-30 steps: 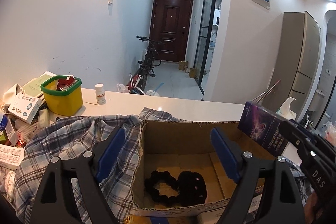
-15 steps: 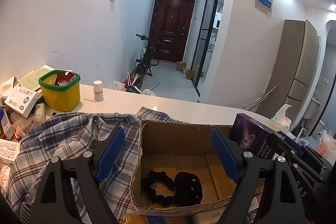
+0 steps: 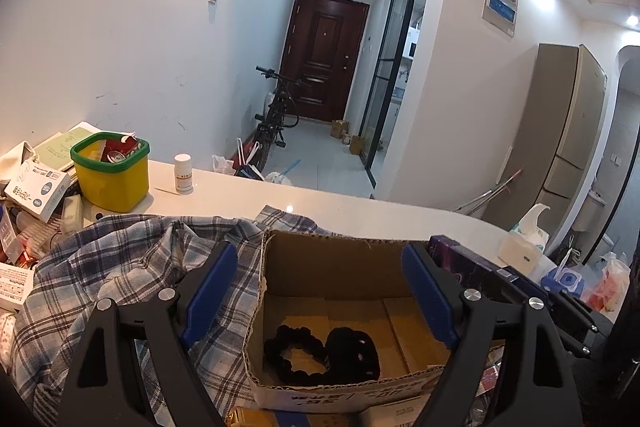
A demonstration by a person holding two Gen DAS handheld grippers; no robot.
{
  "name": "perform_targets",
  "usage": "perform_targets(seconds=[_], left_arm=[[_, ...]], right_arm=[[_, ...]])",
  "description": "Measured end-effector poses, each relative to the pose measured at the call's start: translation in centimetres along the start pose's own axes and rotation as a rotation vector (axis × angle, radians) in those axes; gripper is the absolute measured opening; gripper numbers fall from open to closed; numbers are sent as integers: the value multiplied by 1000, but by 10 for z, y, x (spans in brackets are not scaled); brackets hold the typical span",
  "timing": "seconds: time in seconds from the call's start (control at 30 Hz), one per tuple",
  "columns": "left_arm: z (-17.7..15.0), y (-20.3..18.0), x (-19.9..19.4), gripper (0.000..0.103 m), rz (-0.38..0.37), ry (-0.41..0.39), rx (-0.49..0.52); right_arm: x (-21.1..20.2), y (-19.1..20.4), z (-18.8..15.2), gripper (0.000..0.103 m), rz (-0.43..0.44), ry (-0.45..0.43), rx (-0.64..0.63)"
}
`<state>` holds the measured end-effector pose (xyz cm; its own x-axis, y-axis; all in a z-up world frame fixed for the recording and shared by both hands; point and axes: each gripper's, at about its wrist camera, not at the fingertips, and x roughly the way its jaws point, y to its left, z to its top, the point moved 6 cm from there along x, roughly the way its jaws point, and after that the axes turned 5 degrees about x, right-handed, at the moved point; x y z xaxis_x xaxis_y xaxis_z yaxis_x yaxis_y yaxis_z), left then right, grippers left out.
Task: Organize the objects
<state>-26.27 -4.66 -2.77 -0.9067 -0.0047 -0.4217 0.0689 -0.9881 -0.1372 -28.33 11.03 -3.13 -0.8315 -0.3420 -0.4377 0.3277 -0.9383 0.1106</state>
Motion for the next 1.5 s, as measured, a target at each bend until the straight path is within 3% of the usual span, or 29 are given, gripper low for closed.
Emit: perform_targets(seconds=[0.13, 0.2, 0.27, 0.3, 0.37, 0.53, 0.67, 0.77, 0.87, 1.1, 1.2, 1.43, 1.5], left_arm=[[7, -2, -11, 86, -11, -55, 2], [9, -3, -16, 86, -20, -76, 4], [11, -5, -19, 86, -22, -89, 12], [11, -6, -21, 86, -19, -94, 19], [13, -9, -25, 86, -23, -104, 35], [19, -16, -43, 87, -94, -174, 39], [26, -17, -59, 100, -88, -231, 36], [36, -21, -71, 102, -117, -252, 26], [45, -25, -89, 103, -93, -294, 53], [61, -40, -131, 103, -65, -339, 141], [65, -48, -153, 103, -61, -382, 166], [57, -55, -183, 103, -85, -381, 189], [51, -55, -193, 103, -64, -410, 208]], right_arm=[[0, -2, 1, 20, 1, 3, 4], [-2, -3, 2, 26, 3, 0, 12], [-4, -3, 4, 40, 12, -7, 20], [-5, -3, 5, 55, 13, -12, 24], [-11, -4, 9, 63, 14, -41, 37], [-28, -3, 22, 69, 13, -98, 39], [-43, -6, 33, 71, -1, -150, 41], [-53, -6, 41, 72, -31, -160, 20], [-73, -12, 50, 80, -86, -153, 6], [-133, -17, 71, 100, -58, -263, 62], [-154, -6, 76, 102, -71, -314, 15], [-199, 12, 75, 102, -9, -436, -22], [-205, 14, 71, 102, -9, -428, -30]])
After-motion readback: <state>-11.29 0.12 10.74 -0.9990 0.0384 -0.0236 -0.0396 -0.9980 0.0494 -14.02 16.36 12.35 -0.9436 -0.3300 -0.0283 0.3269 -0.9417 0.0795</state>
